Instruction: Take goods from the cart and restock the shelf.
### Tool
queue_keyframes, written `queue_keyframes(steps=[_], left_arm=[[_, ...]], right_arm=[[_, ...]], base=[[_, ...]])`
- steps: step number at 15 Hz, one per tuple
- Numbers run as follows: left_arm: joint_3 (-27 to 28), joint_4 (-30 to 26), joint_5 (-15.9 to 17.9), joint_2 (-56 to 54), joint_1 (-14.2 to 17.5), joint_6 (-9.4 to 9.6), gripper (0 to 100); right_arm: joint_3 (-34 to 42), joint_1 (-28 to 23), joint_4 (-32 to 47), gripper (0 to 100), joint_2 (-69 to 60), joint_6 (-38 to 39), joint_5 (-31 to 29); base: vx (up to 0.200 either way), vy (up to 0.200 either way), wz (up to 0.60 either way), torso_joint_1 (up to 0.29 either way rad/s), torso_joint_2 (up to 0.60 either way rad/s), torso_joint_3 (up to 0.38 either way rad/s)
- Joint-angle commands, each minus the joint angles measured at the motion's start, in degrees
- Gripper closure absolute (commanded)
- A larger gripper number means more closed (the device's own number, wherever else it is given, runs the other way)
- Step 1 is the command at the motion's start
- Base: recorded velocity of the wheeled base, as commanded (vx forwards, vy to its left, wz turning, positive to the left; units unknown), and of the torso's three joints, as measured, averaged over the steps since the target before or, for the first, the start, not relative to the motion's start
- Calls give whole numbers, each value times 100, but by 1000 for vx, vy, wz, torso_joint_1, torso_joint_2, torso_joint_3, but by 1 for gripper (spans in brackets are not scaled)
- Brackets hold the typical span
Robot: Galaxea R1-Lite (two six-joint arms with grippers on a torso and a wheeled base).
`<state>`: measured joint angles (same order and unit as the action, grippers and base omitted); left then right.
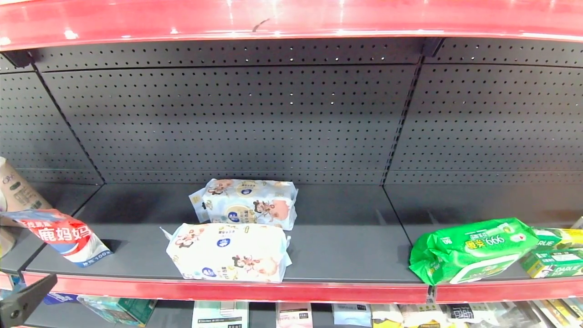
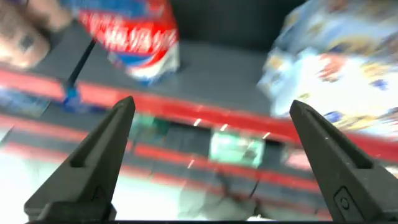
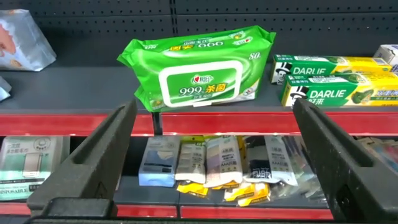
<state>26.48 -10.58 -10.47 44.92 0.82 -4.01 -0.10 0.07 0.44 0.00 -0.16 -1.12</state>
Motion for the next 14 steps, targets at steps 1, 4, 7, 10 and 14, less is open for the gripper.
queue_keyframes(steps=[1, 4, 7, 10, 14], left_arm=[[288, -102, -131, 1370, -3, 67, 0], [420, 434, 89, 2170, -38, 76, 0], [428, 1032, 63, 2891, -108, 102, 0], [472, 1410, 89, 3409, -170, 93, 0], [639, 1770, 80, 4007, -372, 93, 0]], right_arm=[[1, 10, 0, 0, 9, -2, 7], [1, 1, 0, 0, 9, -2, 7], [1, 1, 0, 0, 9, -2, 7], [1, 1, 0, 0, 9, -2, -2], [1, 10, 0, 0, 9, -2, -2]], base=[[0, 0, 0, 0, 0, 0], [0, 0, 0, 0, 0, 0], [0, 0, 0, 0, 0, 0], [0, 0, 0, 0, 0, 0], [0, 0, 0, 0, 0, 0]])
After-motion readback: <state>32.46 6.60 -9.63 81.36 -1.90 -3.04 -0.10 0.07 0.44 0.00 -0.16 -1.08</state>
